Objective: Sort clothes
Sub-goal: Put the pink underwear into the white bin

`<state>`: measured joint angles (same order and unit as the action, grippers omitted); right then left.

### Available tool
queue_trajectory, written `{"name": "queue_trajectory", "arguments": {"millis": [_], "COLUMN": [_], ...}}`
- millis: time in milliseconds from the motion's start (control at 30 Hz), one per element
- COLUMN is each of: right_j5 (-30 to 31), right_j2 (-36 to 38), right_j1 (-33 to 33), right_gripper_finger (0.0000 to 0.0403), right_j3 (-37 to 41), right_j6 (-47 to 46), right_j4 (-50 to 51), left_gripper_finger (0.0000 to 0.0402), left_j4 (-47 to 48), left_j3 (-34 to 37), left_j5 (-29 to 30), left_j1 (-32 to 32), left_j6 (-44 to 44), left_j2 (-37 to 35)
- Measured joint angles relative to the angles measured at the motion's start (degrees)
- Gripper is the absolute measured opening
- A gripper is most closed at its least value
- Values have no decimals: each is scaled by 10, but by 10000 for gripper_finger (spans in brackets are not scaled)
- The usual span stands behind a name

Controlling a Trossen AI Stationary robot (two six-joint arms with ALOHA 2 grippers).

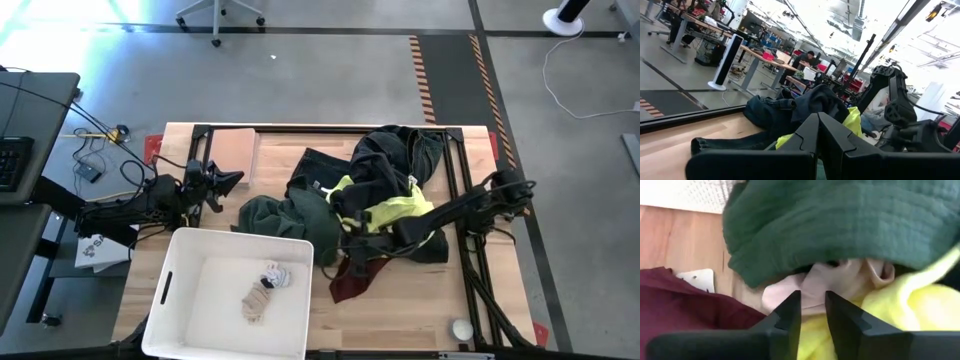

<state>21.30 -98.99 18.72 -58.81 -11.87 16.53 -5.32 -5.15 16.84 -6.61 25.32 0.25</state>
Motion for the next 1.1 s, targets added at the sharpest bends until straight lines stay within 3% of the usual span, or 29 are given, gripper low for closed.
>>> {"name": "queue_trajectory", "arguments": {"millis": [267, 467, 633, 767, 967, 1100], "right_j5": [25, 45, 17, -1, -28, -30], "right_j2": [10, 8, -19, -49, -56, -13], "right_j1": [-4, -8, -39, -45, -45, -39], "right_gripper_finger": [181, 192, 192, 163, 25, 22], "right_j3": [0, -1, -1, -1, -1, -30], "right_j6": [-7, 1, 15, 33, 29, 31], "right_j4": [-2, -47, -47, -57, -67, -1], "left_gripper_finger": [5, 5, 5, 5, 5, 5], "left_j4": [3, 11, 12, 12, 12, 12], "left_j3": [0, 0, 0, 0, 0, 0], "left_j5": [2, 2, 3, 3, 3, 3], "left_j1": [0, 0, 0, 0, 0, 0], "left_j6": [0, 0, 0, 0, 0, 0], "left_j2": [0, 0, 0, 0, 0, 0]}}
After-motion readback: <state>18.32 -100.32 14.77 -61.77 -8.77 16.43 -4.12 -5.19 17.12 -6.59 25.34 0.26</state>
